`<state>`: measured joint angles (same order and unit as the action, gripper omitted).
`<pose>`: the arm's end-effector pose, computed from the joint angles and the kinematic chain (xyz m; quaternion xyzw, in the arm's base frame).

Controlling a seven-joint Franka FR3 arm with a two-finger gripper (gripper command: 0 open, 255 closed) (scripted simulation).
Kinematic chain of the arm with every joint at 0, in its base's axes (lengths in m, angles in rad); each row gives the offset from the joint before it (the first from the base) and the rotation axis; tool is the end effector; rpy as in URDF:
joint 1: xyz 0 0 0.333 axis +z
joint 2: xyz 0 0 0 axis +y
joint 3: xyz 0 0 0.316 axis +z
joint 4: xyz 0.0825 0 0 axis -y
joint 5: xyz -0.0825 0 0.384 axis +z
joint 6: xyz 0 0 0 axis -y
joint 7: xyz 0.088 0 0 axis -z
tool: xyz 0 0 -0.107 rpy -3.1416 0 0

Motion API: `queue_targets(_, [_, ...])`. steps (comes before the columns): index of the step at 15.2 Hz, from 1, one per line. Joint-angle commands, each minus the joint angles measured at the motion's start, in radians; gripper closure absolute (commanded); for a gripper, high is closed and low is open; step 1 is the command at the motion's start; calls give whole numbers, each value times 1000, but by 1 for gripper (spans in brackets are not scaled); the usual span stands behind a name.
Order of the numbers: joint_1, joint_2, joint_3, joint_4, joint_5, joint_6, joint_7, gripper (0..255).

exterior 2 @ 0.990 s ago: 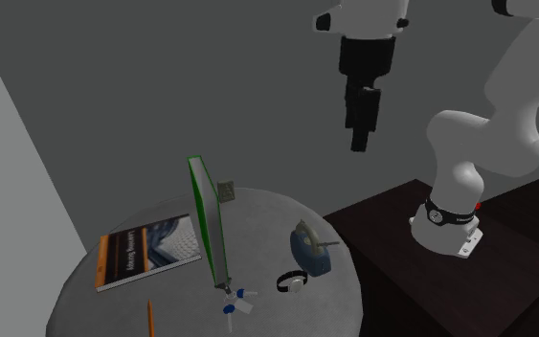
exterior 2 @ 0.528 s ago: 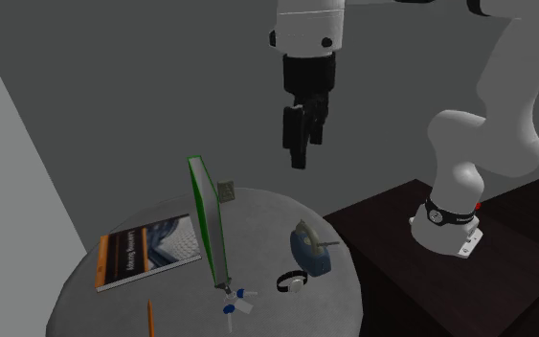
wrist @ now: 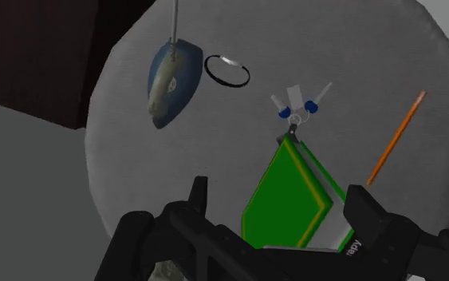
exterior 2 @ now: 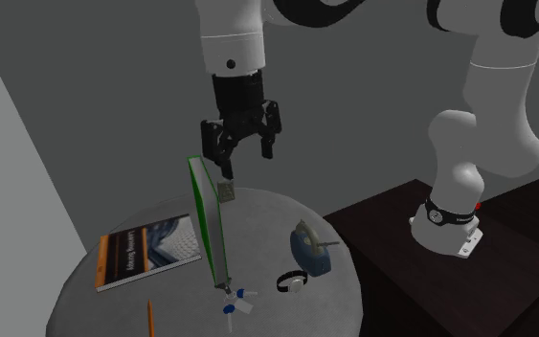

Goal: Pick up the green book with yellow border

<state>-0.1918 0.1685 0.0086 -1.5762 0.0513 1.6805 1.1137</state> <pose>0.5985 -0.1062 0.5332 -0.7941 0.6063 0.0404 0.0089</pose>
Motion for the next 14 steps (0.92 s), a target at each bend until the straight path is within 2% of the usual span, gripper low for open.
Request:
queue_targets(1, [-12, 72, -16, 73, 10, -1, 64, 0])
queue_targets(8, [-65, 305, -74, 349, 58, -47, 250, 0])
queue_targets(14, [-63, 300, -73, 260, 59, 36, 243, 0])
